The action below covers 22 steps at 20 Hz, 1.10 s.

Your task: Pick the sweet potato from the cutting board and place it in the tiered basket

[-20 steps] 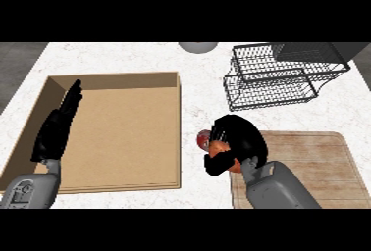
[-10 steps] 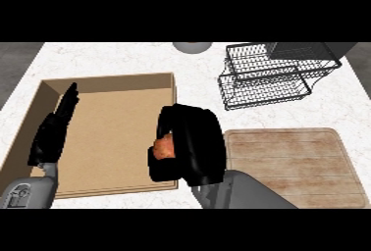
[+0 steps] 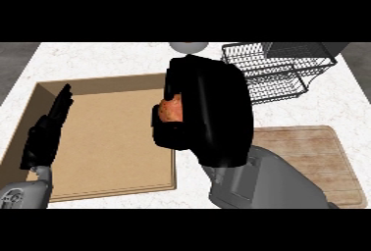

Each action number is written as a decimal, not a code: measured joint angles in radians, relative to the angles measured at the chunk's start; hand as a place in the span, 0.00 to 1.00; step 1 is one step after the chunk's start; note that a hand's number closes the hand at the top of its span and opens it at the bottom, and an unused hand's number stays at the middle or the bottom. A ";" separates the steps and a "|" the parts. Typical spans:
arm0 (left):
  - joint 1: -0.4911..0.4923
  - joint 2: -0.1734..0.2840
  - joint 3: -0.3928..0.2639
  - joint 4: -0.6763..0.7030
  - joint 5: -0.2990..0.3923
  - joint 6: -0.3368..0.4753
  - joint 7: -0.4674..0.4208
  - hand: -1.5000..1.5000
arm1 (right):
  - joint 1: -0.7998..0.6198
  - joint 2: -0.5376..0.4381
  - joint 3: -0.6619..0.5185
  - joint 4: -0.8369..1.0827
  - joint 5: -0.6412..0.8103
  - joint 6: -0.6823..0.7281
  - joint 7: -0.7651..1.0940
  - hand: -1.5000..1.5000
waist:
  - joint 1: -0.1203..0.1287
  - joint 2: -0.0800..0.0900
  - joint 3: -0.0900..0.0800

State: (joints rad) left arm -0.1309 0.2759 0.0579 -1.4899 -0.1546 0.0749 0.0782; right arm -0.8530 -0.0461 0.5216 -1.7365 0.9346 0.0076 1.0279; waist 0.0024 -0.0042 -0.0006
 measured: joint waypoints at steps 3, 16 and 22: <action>-0.020 0.003 0.012 0.026 -0.003 -0.002 -0.001 0.50 | -0.059 0.004 -0.088 0.016 -0.035 0.068 -0.013 1.00 | -0.001 0.002 0.000; -0.025 -0.016 0.014 0.033 -0.019 -0.010 -0.017 0.50 | -0.137 -0.122 -0.245 0.301 -0.002 0.101 -0.264 1.00 | 0.007 0.006 0.000; -0.024 -0.028 0.009 0.027 -0.033 0.000 -0.011 0.50 | -0.158 -0.243 -0.270 0.422 0.083 0.109 -0.357 1.00 | 0.006 0.006 0.000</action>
State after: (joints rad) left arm -0.1545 0.2483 0.0673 -1.4633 -0.1876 0.0748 0.0670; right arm -1.0109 -0.2886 0.2520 -1.3142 1.0173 0.1167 0.6705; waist 0.0082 0.0020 -0.0004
